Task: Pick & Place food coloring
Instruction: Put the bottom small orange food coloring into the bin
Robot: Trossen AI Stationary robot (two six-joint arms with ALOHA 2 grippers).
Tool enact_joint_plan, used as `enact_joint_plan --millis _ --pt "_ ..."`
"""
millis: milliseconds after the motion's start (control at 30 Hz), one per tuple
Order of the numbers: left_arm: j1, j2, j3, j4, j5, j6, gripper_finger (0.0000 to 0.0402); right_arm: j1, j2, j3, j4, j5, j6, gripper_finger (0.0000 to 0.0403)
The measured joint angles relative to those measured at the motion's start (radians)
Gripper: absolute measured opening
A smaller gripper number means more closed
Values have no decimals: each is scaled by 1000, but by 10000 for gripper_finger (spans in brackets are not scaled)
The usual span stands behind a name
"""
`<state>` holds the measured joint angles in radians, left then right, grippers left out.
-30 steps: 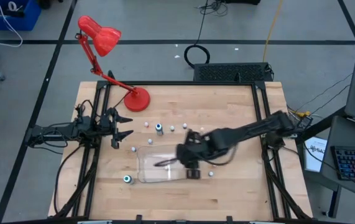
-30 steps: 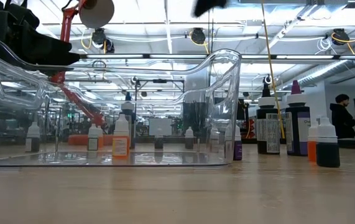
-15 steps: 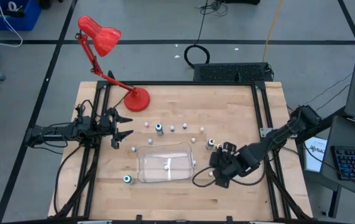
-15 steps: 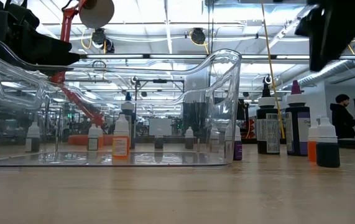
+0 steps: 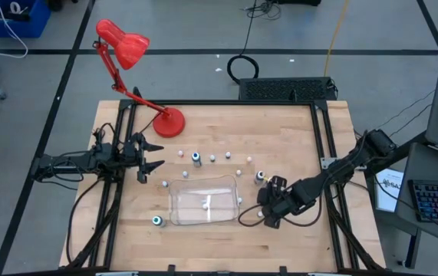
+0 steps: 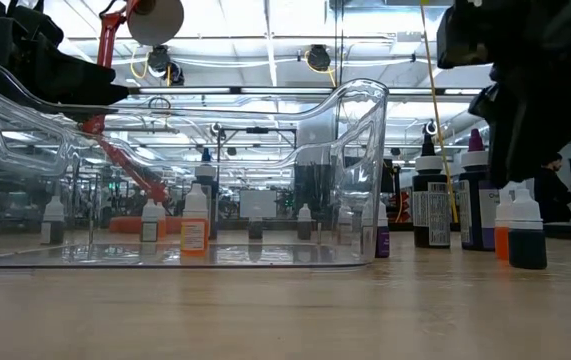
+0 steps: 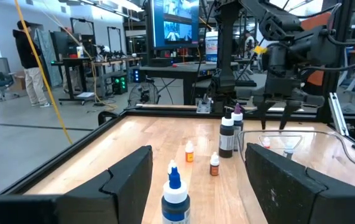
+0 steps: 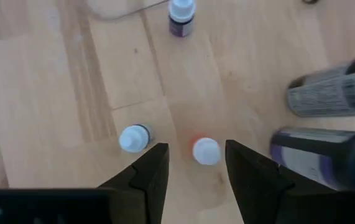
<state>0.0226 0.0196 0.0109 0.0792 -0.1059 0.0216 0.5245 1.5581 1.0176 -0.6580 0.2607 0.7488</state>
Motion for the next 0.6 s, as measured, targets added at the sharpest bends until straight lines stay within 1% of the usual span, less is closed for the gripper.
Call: enact_joint_plan --millis 400,600 --pt "0 0 0 0 0 0 257 -13 -2 -85 102 5 -4 146" --pt "0 0 0 0 0 0 257 -19 -2 -90 112 11 -10 145"
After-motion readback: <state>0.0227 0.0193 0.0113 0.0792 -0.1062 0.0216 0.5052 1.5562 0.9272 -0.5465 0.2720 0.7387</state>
